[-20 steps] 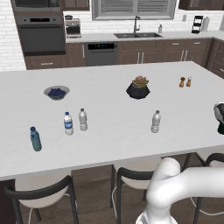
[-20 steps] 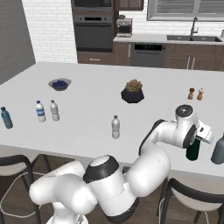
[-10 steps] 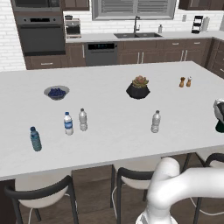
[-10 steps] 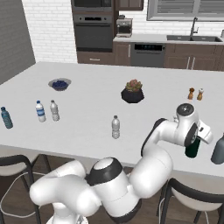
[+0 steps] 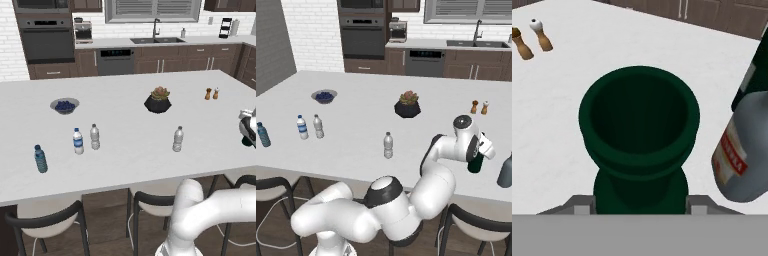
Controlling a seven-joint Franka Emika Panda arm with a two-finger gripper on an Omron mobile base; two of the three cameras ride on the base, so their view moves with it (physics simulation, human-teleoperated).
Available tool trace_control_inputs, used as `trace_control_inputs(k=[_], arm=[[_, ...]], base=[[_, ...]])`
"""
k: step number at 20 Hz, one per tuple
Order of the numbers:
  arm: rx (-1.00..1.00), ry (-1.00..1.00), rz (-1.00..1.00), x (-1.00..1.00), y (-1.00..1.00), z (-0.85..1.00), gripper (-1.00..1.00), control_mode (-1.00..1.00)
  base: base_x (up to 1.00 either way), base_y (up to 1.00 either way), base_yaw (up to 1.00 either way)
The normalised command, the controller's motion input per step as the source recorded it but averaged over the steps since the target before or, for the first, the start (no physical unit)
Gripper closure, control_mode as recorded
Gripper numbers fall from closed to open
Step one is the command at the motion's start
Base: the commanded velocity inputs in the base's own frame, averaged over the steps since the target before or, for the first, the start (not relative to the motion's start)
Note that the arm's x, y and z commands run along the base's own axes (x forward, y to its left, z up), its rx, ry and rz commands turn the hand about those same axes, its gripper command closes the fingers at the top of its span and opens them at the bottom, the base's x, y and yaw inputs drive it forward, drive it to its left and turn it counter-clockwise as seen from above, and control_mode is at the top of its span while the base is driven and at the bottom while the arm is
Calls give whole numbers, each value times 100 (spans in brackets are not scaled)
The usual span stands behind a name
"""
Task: Move the plastic bottles in the middle to the plastics group, and the glass bottles in the middle to the glass group.
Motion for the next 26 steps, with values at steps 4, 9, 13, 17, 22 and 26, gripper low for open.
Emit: trace_control_inputs(k=[4,9,13,17,22,26], arm=[[0,9,-1,6,-10,-5,100,-100],[0,3,0,0,-22,-1,100,-100],[0,2,-5,0,-33,0,100,-100],[0,1,-8,2,-22,-5,100,-100],[0,3,-2,4,-1,-2,100,-100],[0,0,0,0,0,0,-100,-100]], base=[[0,0,0],[0,0,0],[0,0,0],[0,0,0],[0,0,0],[0,0,0]])
